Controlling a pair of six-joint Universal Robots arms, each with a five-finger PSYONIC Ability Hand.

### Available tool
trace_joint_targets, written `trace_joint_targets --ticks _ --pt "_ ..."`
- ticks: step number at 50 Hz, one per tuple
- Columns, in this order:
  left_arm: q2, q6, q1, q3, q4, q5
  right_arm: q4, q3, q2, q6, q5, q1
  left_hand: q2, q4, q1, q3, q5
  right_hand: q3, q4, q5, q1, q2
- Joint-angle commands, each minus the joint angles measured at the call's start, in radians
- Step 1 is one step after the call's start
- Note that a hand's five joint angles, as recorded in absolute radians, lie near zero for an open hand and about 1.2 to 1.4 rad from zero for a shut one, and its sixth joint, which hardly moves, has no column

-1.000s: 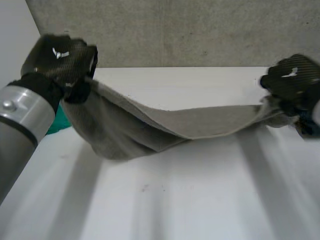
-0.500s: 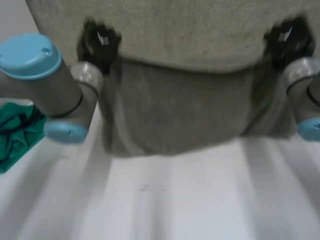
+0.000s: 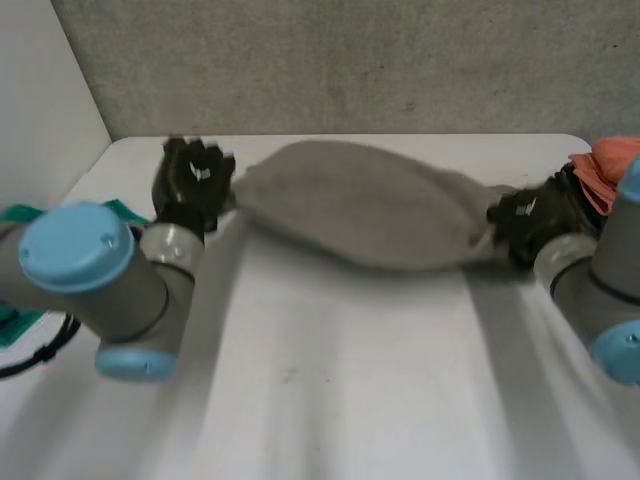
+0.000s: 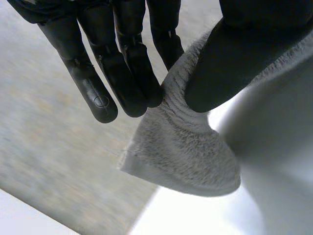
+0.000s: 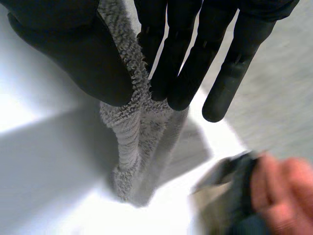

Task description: Fold the laundry.

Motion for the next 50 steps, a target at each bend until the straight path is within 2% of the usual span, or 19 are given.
trace_joint_targets --ticks 1,2,4,10,14,20,30,38,41,42,43,44,50 --pt "0.025 -0.001 -0.025 -0.086 -0.001 0.0 0.068 0.033 0.023 0.023 -0.046 0.0 0.195 0.193 0.251 0.198 0.234 0.149 0.143 0.197 0.245 0.167" --pt "0.033 -0.002 -0.024 -0.092 -0.001 0.0 0.11 0.024 0.023 0.022 -0.054 -0.001 0.195 0.193 0.251 0.198 0.234 -0.238 -0.244 -0.19 -0.142 -0.221" --pt "0.054 -0.002 -0.024 -0.112 -0.001 -0.002 0.163 0.013 0.02 0.02 -0.067 -0.006 0.195 0.193 0.251 0.198 0.234 -0.561 -0.567 -0.513 -0.465 -0.543" --pt "0.097 -0.002 -0.025 -0.144 -0.009 0.001 0.292 -0.057 -0.033 -0.056 -0.135 -0.036 0.195 0.193 0.251 0.198 0.234 -0.858 -0.864 -0.81 -0.762 -0.84" --pt "0.114 -0.004 -0.027 -0.158 -0.018 0.003 0.3 -0.083 -0.064 -0.166 -0.191 -0.053 0.195 0.193 0.251 0.198 0.234 -0.885 -0.891 -0.837 -0.789 -0.867" --pt "0.126 -0.004 -0.027 -0.162 -0.021 0.003 0.3 -0.129 0.014 -0.327 -0.291 -0.058 0.195 0.193 0.251 0.198 0.234 -0.868 -0.873 -0.819 -0.771 -0.85" --pt "0.126 -0.006 -0.025 -0.164 -0.046 0.003 0.282 -0.224 0.193 -0.415 -0.276 -0.058 0.195 0.193 0.251 0.198 0.234 -0.774 -0.779 -0.726 -0.678 -0.756" --pt "0.128 -0.006 -0.022 -0.164 -0.058 0.003 0.184 -0.263 0.282 -0.441 -0.244 -0.064 0.195 0.193 0.251 0.198 0.234 -0.709 -0.715 -0.661 -0.613 -0.691" --pt "0.129 -0.006 -0.021 -0.164 -0.058 0.003 0.168 -0.269 0.307 -0.443 -0.222 -0.064 0.195 0.193 0.251 0.198 0.234 -0.572 -0.577 -0.523 -0.475 -0.554" --pt "0.129 -0.006 -0.021 -0.164 -0.06 0.003 0.168 -0.272 0.31 -0.443 -0.215 -0.066 0.195 0.193 0.251 0.198 0.234 -0.446 -0.452 -0.398 -0.35 -0.428" --pt "0.131 -0.006 -0.021 -0.164 -0.06 0.003 0.167 -0.277 0.312 -0.443 -0.201 -0.066 0.195 0.193 0.251 0.198 0.234 -0.073 -0.078 -0.025 0.023 -0.055" --pt "0.136 -0.006 -0.019 -0.164 -0.064 0.001 0.164 -0.278 0.307 -0.444 -0.192 -0.067 0.195 0.193 0.251 0.198 0.234 0.172 0.166 0.22 0.268 0.19" --pt "0.168 -0.006 -0.011 -0.162 -0.103 -0.002 0.11 -0.251 0.185 -0.398 -0.156 -0.078 0.195 0.193 0.251 0.198 0.234 0.197 0.191 0.245 0.293 0.215"
